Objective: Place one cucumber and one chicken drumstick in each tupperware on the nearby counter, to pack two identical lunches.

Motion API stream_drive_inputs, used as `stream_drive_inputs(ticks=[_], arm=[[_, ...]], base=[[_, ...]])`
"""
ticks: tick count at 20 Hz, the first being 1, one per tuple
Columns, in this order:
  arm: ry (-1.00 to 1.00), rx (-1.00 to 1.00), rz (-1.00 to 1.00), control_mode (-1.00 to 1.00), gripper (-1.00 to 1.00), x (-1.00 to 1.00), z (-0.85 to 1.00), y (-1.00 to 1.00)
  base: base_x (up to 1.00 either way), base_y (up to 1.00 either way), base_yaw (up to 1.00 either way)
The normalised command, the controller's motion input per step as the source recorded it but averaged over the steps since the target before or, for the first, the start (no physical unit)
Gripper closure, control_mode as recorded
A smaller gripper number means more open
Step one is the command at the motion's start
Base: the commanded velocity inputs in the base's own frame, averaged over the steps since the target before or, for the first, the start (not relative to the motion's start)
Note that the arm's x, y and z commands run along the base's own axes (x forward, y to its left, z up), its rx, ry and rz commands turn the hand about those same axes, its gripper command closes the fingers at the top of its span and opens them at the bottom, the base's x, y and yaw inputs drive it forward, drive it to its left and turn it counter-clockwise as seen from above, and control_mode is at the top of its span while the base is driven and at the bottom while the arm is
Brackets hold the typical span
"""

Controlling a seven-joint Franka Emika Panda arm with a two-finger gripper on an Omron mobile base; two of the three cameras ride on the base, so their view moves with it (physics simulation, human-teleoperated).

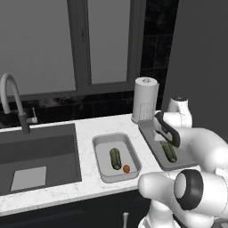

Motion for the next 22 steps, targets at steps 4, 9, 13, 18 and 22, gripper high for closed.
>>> stream_drive_inputs(ticks=[4,9,13,18,22], arm=[[0.0,0.0,0.0,-1.0,-1.0,-0.27,0.86,0.45],[0.0,0.0,0.0,-1.0,-1.0,-0.8,0.75,0.22],[0.0,0.0,0.0,-1.0,-1.0,-0.82,0.62,0.02],[0.01,0.0,0.0,-1.0,-1.0,-0.14,0.18,0.2],[0.0,0.0,0.0,-1.0,-1.0,0.0,0.0,0.33]], base=[[0.0,0.0,0.0],[0.0,0.0,0.0],[0.0,0.0,0.0],[0.0,0.0,0.0],[0.0,0.0,0.0]])
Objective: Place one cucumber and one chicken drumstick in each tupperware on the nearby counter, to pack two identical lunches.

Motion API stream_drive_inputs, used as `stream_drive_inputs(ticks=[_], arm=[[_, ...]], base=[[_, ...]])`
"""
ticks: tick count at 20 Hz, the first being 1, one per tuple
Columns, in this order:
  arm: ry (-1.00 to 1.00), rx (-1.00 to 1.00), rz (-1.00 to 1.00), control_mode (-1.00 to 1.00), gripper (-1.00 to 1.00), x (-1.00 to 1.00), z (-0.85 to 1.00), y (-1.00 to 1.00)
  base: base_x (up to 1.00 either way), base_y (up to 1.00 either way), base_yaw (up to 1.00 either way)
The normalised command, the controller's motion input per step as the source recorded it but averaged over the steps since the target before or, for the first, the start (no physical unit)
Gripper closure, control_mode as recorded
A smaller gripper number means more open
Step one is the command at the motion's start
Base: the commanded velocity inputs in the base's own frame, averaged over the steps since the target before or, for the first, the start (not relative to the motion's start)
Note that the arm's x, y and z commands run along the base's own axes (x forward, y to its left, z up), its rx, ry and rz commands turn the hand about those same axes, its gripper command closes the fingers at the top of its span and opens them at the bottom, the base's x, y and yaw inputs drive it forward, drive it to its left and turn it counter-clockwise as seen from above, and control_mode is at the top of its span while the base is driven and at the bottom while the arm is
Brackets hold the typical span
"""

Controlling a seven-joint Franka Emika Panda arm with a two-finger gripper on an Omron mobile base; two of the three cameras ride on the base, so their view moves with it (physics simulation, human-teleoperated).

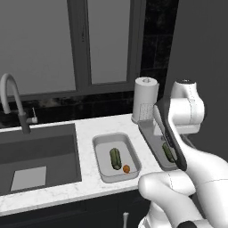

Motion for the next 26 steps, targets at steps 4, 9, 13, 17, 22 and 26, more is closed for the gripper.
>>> stream_drive_inputs(ticks=[4,9,13,17,22,26], arm=[[0.0,0.0,0.0,-1.0,-1.0,-0.01,0.0,0.37],[0.0,0.0,0.0,1.0,-1.0,0.0,0.0,0.0],[0.0,0.0,0.0,1.0,-1.0,0.0,0.0,0.0],[0.0,0.0,0.0,1.0,-1.0,0.0,0.0,0.0],[0.0,0.0,0.0,1.0,-1.0,0.0,0.0,0.0],[0.0,0.0,0.0,1.0,-1.0,0.0,0.0,0.0]], base=[[0.0,0.0,0.0],[-0.72,0.13,0.0],[-1.0,0.08,0.0],[-1.0,0.16,0.0],[-0.79,0.09,0.0],[-0.39,-0.42,-0.04]])
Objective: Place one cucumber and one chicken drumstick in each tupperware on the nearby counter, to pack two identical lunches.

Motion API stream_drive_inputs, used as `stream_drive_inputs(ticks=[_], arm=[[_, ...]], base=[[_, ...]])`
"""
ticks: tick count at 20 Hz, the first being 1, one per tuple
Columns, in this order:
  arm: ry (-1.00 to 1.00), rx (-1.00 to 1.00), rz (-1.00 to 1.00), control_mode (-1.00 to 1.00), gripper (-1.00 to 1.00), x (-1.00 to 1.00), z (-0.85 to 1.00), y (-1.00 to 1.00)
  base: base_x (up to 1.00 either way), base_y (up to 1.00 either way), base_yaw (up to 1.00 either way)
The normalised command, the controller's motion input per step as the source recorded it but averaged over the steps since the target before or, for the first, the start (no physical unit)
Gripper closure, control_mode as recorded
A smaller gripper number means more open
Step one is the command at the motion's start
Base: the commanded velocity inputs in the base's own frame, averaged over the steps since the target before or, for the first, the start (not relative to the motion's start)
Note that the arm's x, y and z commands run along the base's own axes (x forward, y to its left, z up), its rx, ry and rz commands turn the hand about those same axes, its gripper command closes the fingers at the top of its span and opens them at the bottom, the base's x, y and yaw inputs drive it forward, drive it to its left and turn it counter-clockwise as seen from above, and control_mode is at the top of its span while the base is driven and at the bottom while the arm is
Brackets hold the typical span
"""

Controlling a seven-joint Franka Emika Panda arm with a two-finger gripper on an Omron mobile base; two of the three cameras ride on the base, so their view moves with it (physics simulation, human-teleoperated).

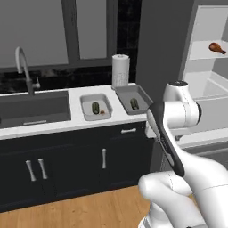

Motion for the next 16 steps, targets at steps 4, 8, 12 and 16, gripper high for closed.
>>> stream_drive_inputs(ticks=[4,8,12,16], arm=[[0.0,0.0,0.0,1.0,-1.0,0.0,0.0,0.0],[0.0,0.0,0.0,1.0,-1.0,0.0,0.0,0.0],[0.0,0.0,0.0,1.0,-1.0,0.0,0.0,0.0],[0.0,0.0,0.0,1.0,-1.0,0.0,0.0,0.0]], base=[[-0.09,-0.92,-0.01],[-0.02,-1.0,0.0],[0.02,-0.95,0.0],[0.29,-0.41,0.0]])
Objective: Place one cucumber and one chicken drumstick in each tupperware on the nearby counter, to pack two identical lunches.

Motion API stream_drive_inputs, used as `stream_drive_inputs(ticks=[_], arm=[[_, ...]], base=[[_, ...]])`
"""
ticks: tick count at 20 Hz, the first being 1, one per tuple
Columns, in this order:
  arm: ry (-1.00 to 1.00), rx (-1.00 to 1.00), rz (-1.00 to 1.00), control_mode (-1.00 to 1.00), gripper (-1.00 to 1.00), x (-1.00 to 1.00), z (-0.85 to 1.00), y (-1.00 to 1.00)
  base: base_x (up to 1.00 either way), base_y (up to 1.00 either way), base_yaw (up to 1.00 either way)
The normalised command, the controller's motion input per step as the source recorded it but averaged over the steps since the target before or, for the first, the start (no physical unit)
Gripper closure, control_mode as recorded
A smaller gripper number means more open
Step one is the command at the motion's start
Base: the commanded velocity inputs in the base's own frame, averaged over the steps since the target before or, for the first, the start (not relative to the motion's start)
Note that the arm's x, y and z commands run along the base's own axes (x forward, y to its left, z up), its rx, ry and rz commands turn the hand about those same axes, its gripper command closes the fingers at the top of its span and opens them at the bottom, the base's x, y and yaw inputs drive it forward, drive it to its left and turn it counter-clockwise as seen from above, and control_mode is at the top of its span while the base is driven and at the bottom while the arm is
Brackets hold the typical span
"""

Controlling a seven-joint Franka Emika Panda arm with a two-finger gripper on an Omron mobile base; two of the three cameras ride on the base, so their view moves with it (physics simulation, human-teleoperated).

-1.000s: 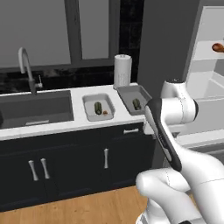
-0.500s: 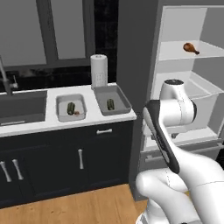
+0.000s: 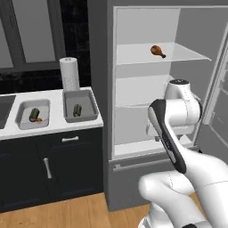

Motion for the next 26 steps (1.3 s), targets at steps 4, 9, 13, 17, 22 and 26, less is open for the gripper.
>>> stream_drive_inputs(ticks=[4,9,13,17,22,26], arm=[[0.0,0.0,0.0,1.0,-1.0,0.0,0.0,0.0],[0.0,0.0,0.0,1.0,-1.0,0.0,0.0,0.0],[0.0,0.0,0.0,1.0,-1.0,0.0,0.0,0.0],[0.0,0.0,0.0,1.0,-1.0,0.0,0.0,0.0],[0.0,0.0,0.0,1.0,-1.0,0.0,0.0,0.0],[0.0,0.0,0.0,1.0,-1.0,0.0,0.0,0.0]], base=[[0.78,-0.08,0.0],[0.87,-0.27,0.0],[0.12,-0.81,0.0],[0.18,-0.76,0.0],[0.87,-0.11,-0.01],[1.0,0.0,0.0]])
